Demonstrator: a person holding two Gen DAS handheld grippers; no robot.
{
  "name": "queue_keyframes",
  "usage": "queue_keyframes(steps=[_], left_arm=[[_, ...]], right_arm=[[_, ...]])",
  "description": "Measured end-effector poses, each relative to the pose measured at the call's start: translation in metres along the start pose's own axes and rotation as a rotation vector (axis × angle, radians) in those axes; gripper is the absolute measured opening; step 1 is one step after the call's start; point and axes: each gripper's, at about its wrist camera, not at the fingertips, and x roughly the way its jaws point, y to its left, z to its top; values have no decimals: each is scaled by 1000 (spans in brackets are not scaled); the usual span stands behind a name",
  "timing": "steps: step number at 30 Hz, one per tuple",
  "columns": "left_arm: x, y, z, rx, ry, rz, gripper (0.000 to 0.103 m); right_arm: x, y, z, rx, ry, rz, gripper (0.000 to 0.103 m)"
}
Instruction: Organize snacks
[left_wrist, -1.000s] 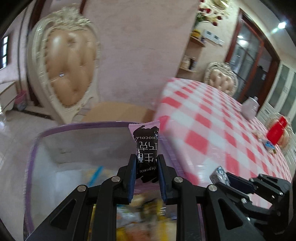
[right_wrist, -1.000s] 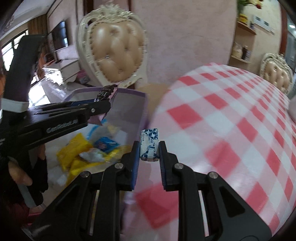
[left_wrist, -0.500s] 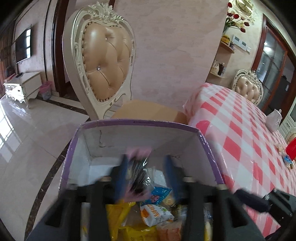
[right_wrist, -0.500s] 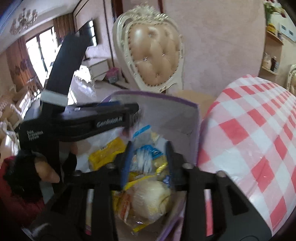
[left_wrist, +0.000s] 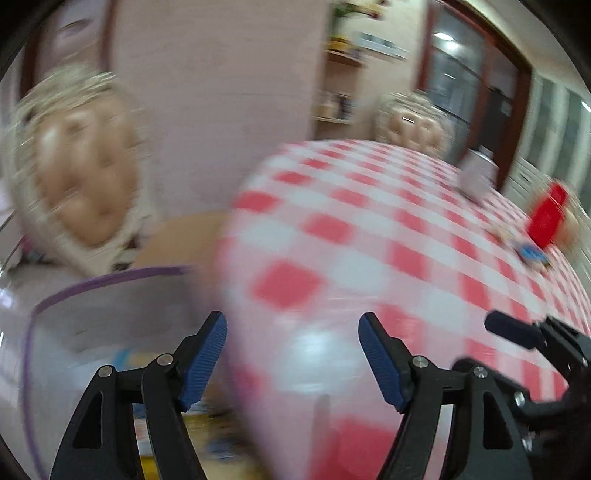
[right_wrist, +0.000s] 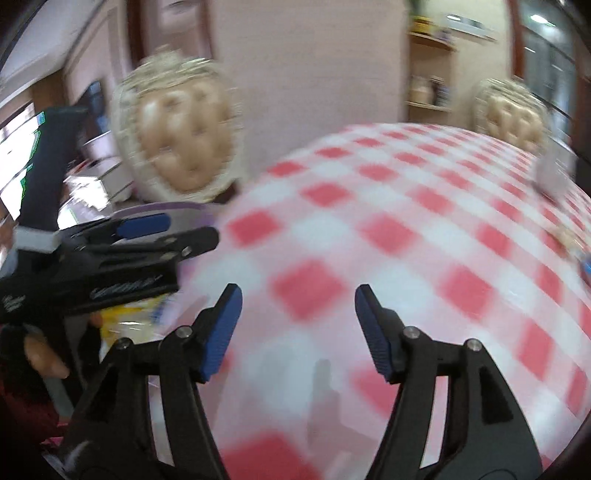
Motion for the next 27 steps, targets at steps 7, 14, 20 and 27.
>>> queue_keyframes(steps=[7, 14, 20, 27], left_arm=[[41, -154, 12, 190, 72, -202, 75], [91, -283, 41, 260, 112, -340, 77], [160, -369, 73, 306, 157, -347, 77], [226, -373, 121, 31, 226, -348, 77]], right_arm=[[-46, -127, -27, 183, 4, -245, 74], [-107, -273, -60, 502, -54, -446, 79], [-156, -345, -93, 753, -123, -526, 79], [-160, -352, -96, 794, -128, -515, 79]])
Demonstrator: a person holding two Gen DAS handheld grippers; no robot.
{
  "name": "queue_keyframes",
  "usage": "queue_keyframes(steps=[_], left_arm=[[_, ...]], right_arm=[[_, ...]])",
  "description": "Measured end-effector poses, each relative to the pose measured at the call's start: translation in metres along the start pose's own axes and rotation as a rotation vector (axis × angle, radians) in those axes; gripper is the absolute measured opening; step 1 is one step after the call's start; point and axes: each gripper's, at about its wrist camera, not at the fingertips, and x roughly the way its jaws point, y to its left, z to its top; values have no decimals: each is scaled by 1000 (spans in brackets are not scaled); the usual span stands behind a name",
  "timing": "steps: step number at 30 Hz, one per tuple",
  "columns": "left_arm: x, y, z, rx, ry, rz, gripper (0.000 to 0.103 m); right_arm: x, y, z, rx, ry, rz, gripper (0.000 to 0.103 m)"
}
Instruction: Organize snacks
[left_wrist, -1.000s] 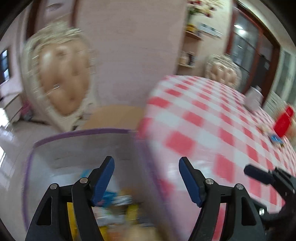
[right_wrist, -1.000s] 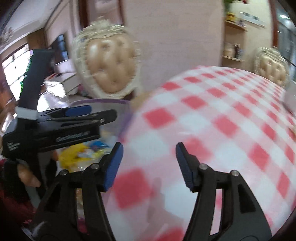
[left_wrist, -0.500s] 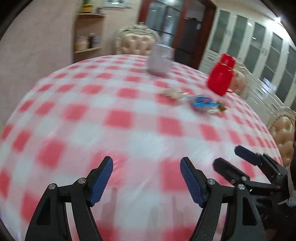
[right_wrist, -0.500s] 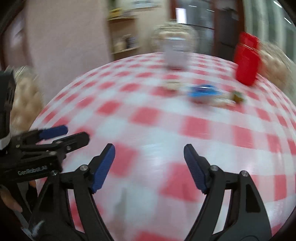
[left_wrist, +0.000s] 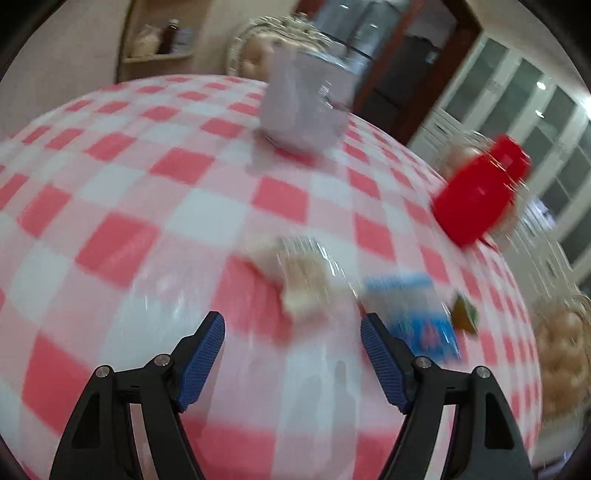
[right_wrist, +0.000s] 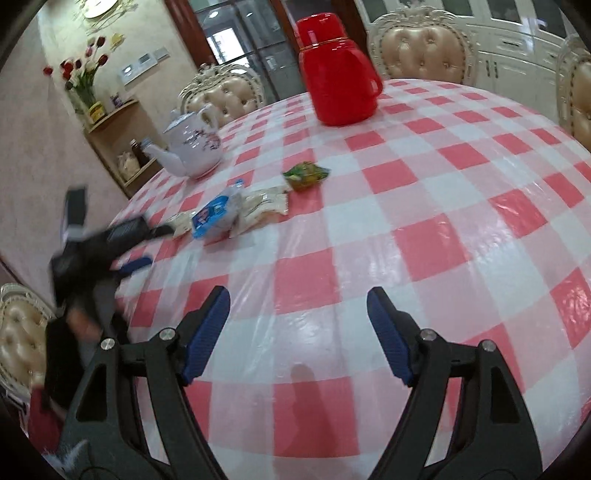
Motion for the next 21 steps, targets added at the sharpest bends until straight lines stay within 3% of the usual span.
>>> queue_keyframes(steps=[3, 5, 8, 9, 10, 17, 21], left_arm=[[18, -13, 19, 20, -13, 29, 77], [33, -23, 26, 55, -7, 96, 77], [45, -33, 18, 199, 9, 180, 77], [43, -31, 13, 215, 11, 182, 69], [38, -27, 12, 209, -4, 147, 44], [-26, 11, -20, 219, -62, 6, 42], [-64, 31, -49, 242, -103, -12, 42]], right_arm=[[6, 10, -7, -39, 7, 12, 79], [10, 17, -11, -67, 13, 22, 79], [12, 22, -14, -100, 13, 19, 79], [13, 22, -15, -105, 17, 15, 79], [14, 22, -15, -108, 19, 15, 79], [13, 25, -17, -143, -7, 13, 79], [19, 35, -9, -158, -30, 45, 79]])
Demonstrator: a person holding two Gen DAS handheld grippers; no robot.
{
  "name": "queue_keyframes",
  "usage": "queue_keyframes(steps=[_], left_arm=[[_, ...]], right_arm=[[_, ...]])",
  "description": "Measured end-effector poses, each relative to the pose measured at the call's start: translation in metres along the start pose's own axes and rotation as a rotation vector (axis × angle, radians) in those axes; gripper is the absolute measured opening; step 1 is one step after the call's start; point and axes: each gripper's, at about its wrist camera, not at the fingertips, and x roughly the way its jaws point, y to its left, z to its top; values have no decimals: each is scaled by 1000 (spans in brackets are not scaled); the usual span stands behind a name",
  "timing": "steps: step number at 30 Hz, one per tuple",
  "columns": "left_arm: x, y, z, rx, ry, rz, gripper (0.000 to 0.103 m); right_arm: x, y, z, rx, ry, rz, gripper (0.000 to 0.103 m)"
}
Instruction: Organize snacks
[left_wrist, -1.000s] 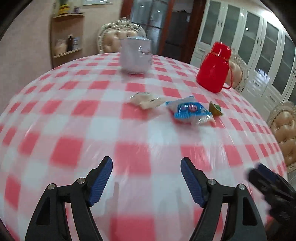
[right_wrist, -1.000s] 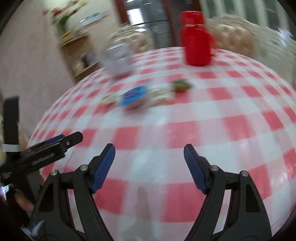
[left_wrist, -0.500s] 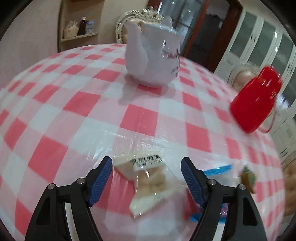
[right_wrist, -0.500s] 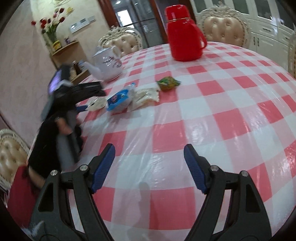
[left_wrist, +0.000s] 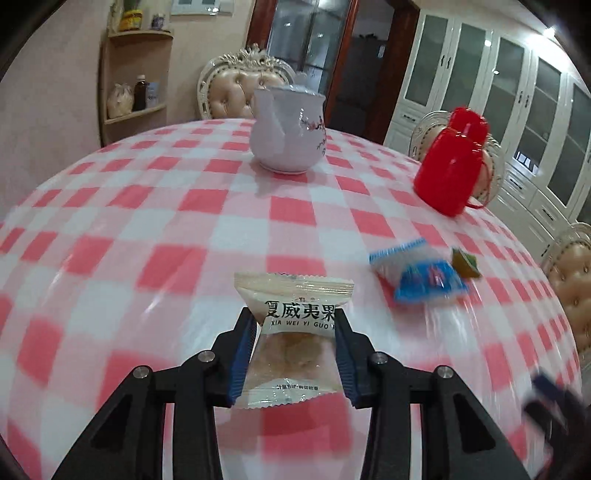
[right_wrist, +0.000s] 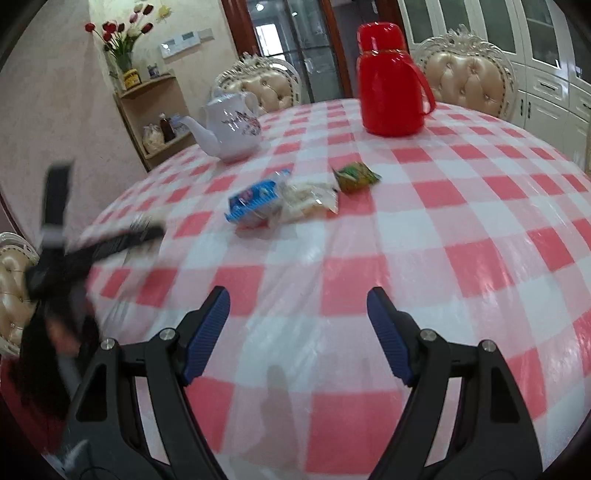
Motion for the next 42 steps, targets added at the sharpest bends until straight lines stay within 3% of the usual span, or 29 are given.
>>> queue_keyframes(steps=[5, 9, 12, 18, 19, 20, 22, 25, 30, 37, 42], left_arm=[[-41, 28, -28, -114, -18, -24, 42], [-45, 22, -32, -91, -5, -40, 43], [-45, 13, -31, -32, 1, -36, 43], [-46, 20, -30, -70, 30, -72, 43], [-45, 21, -30, -76, 36, -75, 43], [-44, 23, -30, -82, 39, -78, 43], [-41, 26, -30, -94, 49, -77, 43], [-37, 30, -30, -106, 59, -74, 43], [-31, 41, -30, -136, 71, -62, 43], [-31, 45, -29, -155, 81, -75, 43], [-36, 42, -27, -150, 72, -89, 43]], right_arm=[[28, 24, 26, -34, -7, 20, 81], [60, 46, 60, -50, -31, 27, 87], [93, 65, 77, -131, 3, -46, 92], [158, 81, 85, -275, 128, -189, 92], [164, 81, 84, -288, 154, -195, 89], [166, 81, 83, -294, 166, -195, 70], [158, 79, 80, -298, 146, -216, 61], [130, 80, 71, -305, 91, -198, 59], [87, 66, 57, -139, 49, -20, 59], [56, 72, 8, -81, 87, 5, 59], [19, 82, -12, -68, 30, 4, 59]])
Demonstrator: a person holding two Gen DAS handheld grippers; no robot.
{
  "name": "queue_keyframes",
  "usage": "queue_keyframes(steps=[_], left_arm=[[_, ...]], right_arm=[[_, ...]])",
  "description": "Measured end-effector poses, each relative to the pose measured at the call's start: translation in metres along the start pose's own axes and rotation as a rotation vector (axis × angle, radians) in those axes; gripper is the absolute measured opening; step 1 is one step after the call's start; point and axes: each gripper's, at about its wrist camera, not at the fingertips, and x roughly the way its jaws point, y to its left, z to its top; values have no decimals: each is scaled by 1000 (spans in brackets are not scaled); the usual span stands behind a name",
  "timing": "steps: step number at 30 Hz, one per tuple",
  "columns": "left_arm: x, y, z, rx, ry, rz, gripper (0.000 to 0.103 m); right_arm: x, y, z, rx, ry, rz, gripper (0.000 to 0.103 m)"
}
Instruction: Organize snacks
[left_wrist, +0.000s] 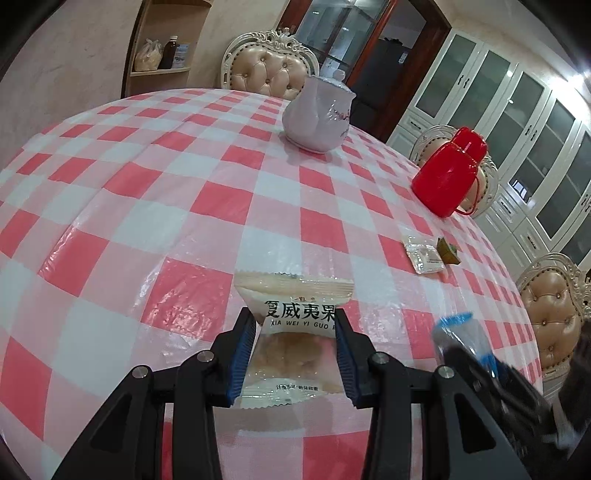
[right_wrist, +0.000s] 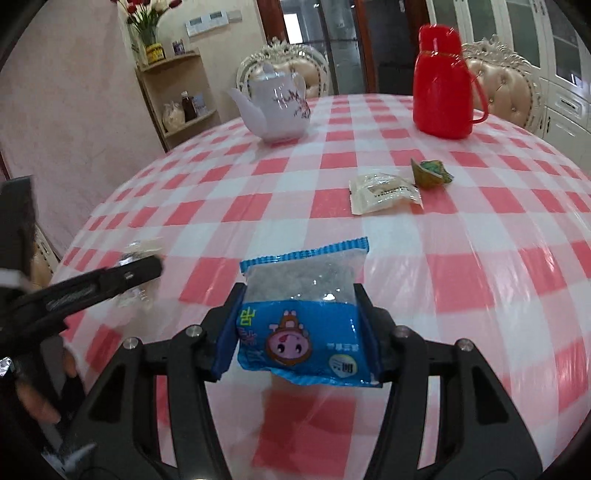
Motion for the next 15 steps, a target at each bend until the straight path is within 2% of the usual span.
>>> queue_keyframes(steps=[9, 15], left_arm=[[-15, -4, -2, 30, -39, 19, 43], [-30, 0, -27, 71, -44, 50, 43]], right_arm=[[-30, 11, -26, 90, -28, 68, 59], [-38, 19, -34, 78, -27, 91, 59]])
